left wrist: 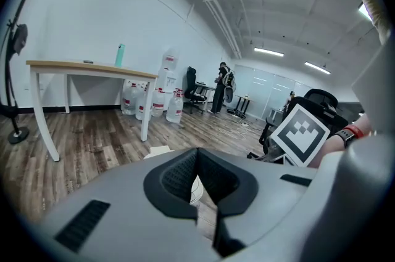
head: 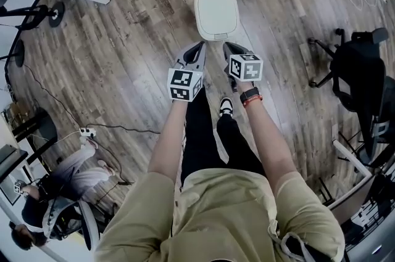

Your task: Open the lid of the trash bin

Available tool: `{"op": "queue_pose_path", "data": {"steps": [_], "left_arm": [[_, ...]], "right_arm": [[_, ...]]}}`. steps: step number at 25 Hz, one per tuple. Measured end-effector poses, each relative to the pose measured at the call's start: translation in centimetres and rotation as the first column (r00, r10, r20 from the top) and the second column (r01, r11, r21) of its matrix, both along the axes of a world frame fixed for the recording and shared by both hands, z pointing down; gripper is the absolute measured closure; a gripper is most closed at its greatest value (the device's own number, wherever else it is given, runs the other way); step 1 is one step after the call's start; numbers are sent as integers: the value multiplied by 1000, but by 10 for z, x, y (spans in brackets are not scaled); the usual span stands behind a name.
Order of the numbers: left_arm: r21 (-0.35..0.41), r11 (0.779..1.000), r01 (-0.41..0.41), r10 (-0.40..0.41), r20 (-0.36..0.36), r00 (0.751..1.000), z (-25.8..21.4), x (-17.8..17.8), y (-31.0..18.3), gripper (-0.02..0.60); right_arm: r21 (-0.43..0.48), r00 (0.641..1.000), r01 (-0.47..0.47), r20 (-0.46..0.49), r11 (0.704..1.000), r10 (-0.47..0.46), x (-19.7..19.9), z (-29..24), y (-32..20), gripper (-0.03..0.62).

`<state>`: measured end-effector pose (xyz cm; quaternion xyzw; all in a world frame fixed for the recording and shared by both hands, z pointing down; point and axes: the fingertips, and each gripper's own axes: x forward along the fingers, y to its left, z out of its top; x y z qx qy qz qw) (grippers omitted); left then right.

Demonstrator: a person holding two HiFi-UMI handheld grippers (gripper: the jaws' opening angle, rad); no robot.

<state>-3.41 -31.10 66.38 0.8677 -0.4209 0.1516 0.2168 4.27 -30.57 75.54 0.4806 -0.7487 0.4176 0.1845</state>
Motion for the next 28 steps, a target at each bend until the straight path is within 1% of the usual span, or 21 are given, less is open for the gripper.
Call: {"op": "queue_pose_path", "data": {"steps": [4, 8, 12, 15, 20, 28], "left_arm": [[-20, 1000, -24, 24, 1, 1000, 35, 2, -16, 557], [-36, 998, -45, 45, 1, 999, 69, 3, -32, 557], [-53, 997, -60, 60, 4, 998, 104, 6, -42, 557], [-63, 995, -71, 72, 12, 997, 131, 7, -50, 557], [-83, 993, -85, 87, 19, 996, 175, 13, -62, 557], [-107, 990, -87, 88, 6, 996, 227, 22, -69, 557]], "right_arm": [[-39, 1000, -13, 1, 999, 13, 0, 44, -9, 594], [-55, 1000, -12, 4, 998, 12, 0, 86, -23, 594], [-86, 999, -30, 7, 996, 31, 5, 127, -29, 594], [-81, 1000, -12, -11, 997, 11, 2, 155, -36, 594], [-86, 1000, 1, -16, 996, -2, 2, 195, -47, 594], [-103, 999, 39, -30, 994, -42, 3, 243, -64, 594]]}}
